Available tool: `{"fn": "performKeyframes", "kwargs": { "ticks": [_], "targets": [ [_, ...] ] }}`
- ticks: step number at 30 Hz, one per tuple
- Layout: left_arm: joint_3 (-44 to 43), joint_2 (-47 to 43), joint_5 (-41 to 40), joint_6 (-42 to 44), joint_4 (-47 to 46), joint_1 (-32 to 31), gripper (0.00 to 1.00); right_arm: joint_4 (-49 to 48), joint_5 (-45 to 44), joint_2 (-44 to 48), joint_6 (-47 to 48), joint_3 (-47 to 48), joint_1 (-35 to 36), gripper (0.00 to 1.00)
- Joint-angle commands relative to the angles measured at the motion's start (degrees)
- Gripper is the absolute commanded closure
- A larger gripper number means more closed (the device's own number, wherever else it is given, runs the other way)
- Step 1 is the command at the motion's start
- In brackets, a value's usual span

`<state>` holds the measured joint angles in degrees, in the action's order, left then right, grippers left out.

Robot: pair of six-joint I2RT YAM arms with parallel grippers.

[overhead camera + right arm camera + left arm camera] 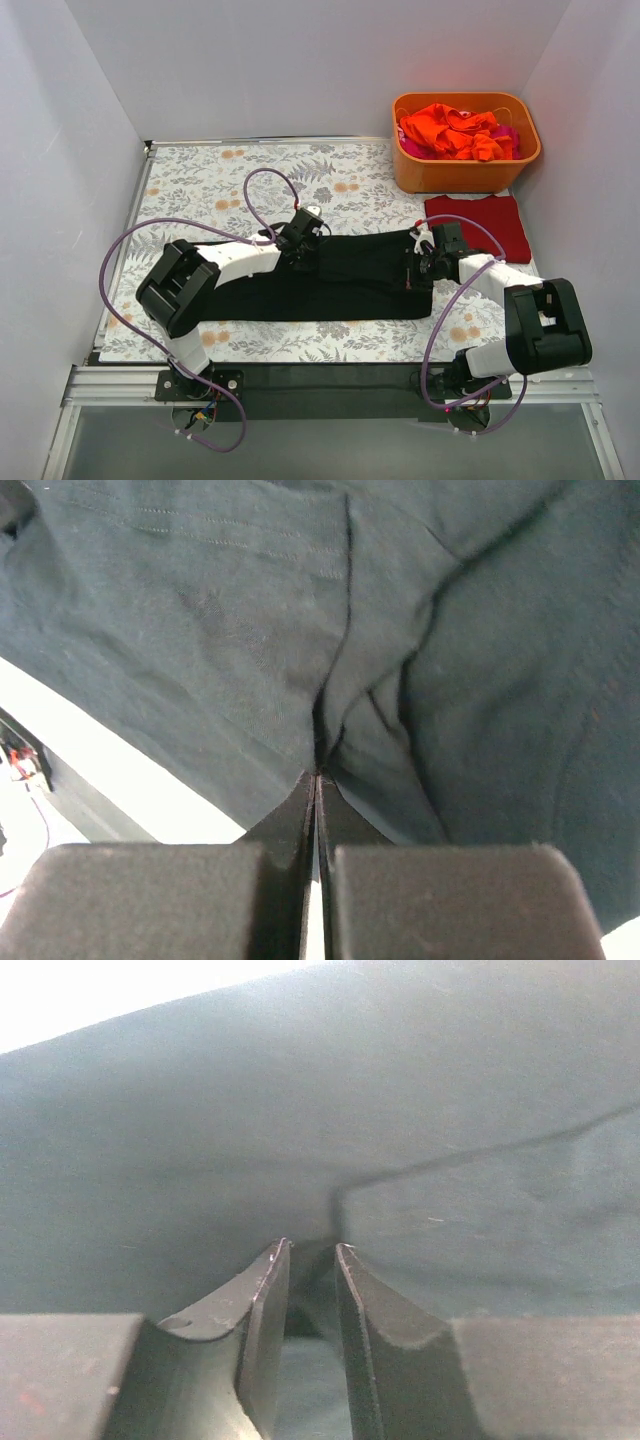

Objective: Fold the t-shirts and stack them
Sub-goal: Fold the tshirt

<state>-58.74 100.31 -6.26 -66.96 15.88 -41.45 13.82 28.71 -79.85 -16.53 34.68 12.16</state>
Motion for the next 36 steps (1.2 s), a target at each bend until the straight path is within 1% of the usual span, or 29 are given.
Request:
{"fn": "performKeyframes", "kwargs": {
  "ticks": [1, 2, 3, 4, 5, 6, 7, 10, 11, 12, 13, 17, 20, 21, 22, 24, 27, 30, 36],
  "targets": [
    [-1.82, 0.94, -2.0, 2.71, 1.17, 0.06, 0.73, 5.33, -0.94, -0.56, 3.61, 1.53, -0.65, 0.99],
    [-1.82, 1.02, -1.74, 2.71, 1.26, 0.06, 0.71, 5.42, 0.37, -1.09, 3.79, 1.53, -0.74, 0.99],
    [-2.08, 0.33, -0.69, 2.45, 1.52, 0.06, 0.54, 5.77, 2.38, -1.79, 4.14, 1.71, -0.65, 0.96],
    [-2.08, 0.32, -0.68, 2.45, 1.52, 0.06, 0.53, 5.78, 2.4, -1.8, 4.14, 1.71, -0.65, 0.96],
    [-2.17, -0.11, -0.42, 2.19, 1.7, 0.06, 0.5, 5.95, 2.84, -1.45, 4.06, 2.15, -0.65, 0.93],
    [-2.43, -0.64, -0.33, 1.75, 1.96, -0.03, 0.46, 6.12, 2.76, -0.4, 3.88, 2.5, -0.65, 0.85],
    [-2.87, -1.95, -0.5, 1.57, 2.14, 0.05, 0.4, 7.17, 2.58, 0.39, 3.88, 3.2, -0.65, 0.82],
    [-3.75, -5.11, -1.9, 0.26, 3.54, 0.06, 0.37, 10.33, -1.19, 3.65, 3.88, 6.62, -0.65, 0.72],
    [-4.27, -5.91, -2.52, -0.1, 4.07, 0.06, 0.35, 11.22, -3.72, 4.52, 3.88, 7.59, -0.65, 0.7],
    [-4.36, -6.87, -3.48, -0.36, 4.33, 0.14, 0.34, 11.75, -4.88, 5.84, 3.97, 9.25, -0.65, 0.67],
    [-4.36, -7.49, -5.5, -0.97, 4.86, 0.14, 0.33, 12.19, -5.76, 6.46, 3.97, 9.88, -0.56, 0.66],
    [-3.32, -11.09, -9.89, -3.26, 7.58, 1.81, 0.31, 12.55, -9.19, 8.31, 3.79, 11.99, -0.56, 0.66],
    [-0.95, -12.77, -10.96, -6.24, 9.43, 5.58, 0.3, 12.1, -9.9, 7.53, 3.35, 13.31, -0.56, 0.66],
    [0.63, -13.73, -10.53, -6.95, 10.22, 8.72, 0.3, 11.41, -9.9, 6.48, 3.26, 13.57, -0.56, 0.66],
    [1.78, -14.18, -10.09, -7.39, 10.31, 10.32, 0.29, 11.14, -9.9, 5.86, 3.09, 13.66, -0.65, 0.66],
    [4.76, -15.58, -9.82, -7.66, 9.96, 14.53, 0.28, 9.56, -9.11, 4.19, 3.0, 13.58, -0.39, 0.66],
    [7.05, -16.2, -9.65, -6.78, 9.35, 18.06, 0.28, 8.06, -8.5, 1.91, 3.0, 14.01, 1.19, 0.66],
    [8.55, -16.55, -8.6, -5.65, 9.17, 19.74, 0.27, 5.96, -9.9, -0.21, 3.52, 14.63, 2.6, 0.66],
    [11.98, -19.36, -9.56, -3.53, 8.2, 19.83, 0.25, 1.12, -9.81, -6.17, 5.55, 16.29, 2.95, 0.67]
  ]
}}
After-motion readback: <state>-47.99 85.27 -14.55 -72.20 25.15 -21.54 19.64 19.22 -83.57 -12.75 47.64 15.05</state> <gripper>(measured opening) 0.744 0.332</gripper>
